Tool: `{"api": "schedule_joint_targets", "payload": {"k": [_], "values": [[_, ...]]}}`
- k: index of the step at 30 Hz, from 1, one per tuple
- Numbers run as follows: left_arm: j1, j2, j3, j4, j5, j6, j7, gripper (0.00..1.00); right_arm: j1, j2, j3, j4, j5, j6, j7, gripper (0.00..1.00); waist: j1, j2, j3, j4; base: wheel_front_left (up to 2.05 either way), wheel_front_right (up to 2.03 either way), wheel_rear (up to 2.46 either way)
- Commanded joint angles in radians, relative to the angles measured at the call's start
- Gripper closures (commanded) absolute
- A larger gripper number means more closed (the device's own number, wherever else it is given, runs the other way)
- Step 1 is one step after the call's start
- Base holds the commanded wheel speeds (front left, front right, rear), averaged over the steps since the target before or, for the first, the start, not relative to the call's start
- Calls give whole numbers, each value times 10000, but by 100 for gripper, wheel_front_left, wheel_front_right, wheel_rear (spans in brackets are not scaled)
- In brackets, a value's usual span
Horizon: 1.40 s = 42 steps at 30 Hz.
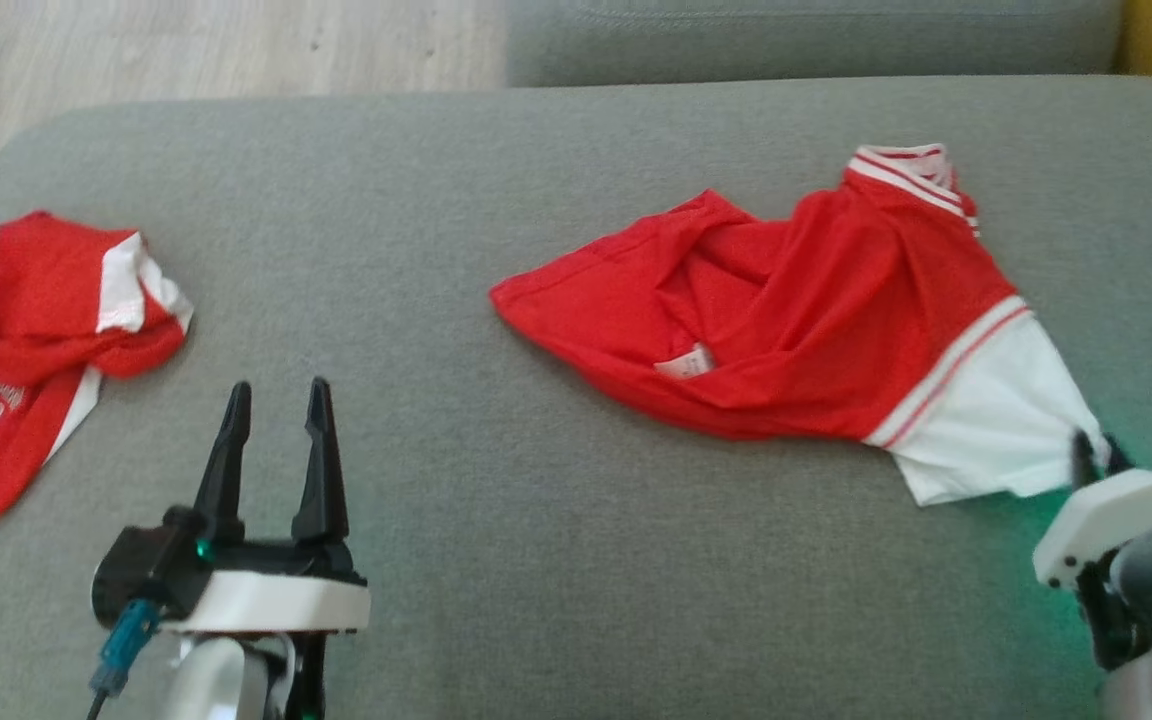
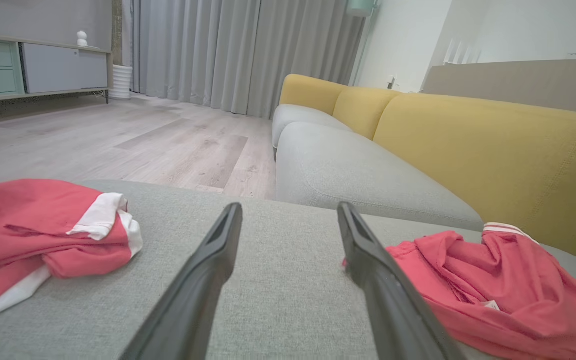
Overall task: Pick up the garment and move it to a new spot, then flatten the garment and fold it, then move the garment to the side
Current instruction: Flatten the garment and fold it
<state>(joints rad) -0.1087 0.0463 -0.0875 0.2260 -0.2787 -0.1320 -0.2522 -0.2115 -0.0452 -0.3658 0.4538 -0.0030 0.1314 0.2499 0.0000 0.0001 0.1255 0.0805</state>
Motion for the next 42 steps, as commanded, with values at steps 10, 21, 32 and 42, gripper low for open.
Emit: {"api": "schedule_joint_targets", "payload": {"k": [10,21,32,42], "values": [[128,71,459,-189,43,19,-95,0,675,-51,1740,-2642,966,-7,-2440,0,0,-1,-399,-430,0,0,0],[-2091,148,-583,1613,263,23,1076,0,1545,-51,2875,-4216,1201,-7,-2029,0,0,-1,236,-1007,0,0,0],[-4793,63,-997,4721,-63,617,2624,0,1189,-51,3626,-4591,1593,-7,-2105,0,0,-1,1406,-2321,0,0,0],[-5041,109,-930,6030,-48,1692,2968,100,1153,-51,3390,-4799,1629,-7,-2220,0,0,-1,1316,-2173,0,0,0]]}}
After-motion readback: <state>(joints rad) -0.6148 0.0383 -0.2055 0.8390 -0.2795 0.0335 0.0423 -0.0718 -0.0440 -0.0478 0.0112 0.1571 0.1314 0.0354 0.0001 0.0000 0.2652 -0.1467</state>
